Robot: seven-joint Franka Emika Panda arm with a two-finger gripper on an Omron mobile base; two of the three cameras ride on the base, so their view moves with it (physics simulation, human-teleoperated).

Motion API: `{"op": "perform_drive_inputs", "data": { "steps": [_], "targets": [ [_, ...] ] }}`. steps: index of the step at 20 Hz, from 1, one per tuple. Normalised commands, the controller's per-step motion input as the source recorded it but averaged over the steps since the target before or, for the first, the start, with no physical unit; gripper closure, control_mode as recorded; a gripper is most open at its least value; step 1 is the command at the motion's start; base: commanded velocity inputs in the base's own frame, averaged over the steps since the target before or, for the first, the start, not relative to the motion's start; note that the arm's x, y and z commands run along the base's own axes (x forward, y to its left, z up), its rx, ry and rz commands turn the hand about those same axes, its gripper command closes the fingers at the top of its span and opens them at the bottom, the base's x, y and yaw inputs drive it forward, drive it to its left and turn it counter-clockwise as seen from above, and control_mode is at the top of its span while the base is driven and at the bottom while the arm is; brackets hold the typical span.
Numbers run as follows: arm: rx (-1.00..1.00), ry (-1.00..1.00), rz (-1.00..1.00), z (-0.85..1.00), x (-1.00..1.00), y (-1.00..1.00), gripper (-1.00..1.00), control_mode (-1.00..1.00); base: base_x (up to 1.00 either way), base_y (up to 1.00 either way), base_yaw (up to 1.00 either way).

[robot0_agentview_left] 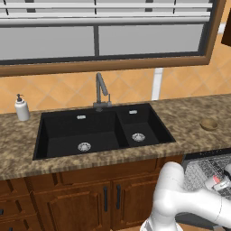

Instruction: Pick up the cup and bowl from the counter, place them in the dishwasher, and close the dishwasher door.

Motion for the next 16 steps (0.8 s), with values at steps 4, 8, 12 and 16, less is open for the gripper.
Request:
{"op": "perform_drive_inputs", "data": {
  "steps": [4,8,12,16],
  "targets": [
    [0.0,0.0,0.0,-0.1,-0.07,0.0,-1.0,-1.0,0.0,0.0,0.0],
    [0.01,0.0,0.0,0.0,0.0,0.0,-1.0,-1.0,0.0,0.0,0.0],
    [0.02,0.0,0.0,0.0,0.15,-0.06,-1.0,-1.0,0.0,0.0,0.0],
    [0.06,0.0,0.0,0.0,0.07,-0.49,-1.0,-1.0,0.0,0.0,0.0]
  ]
}}
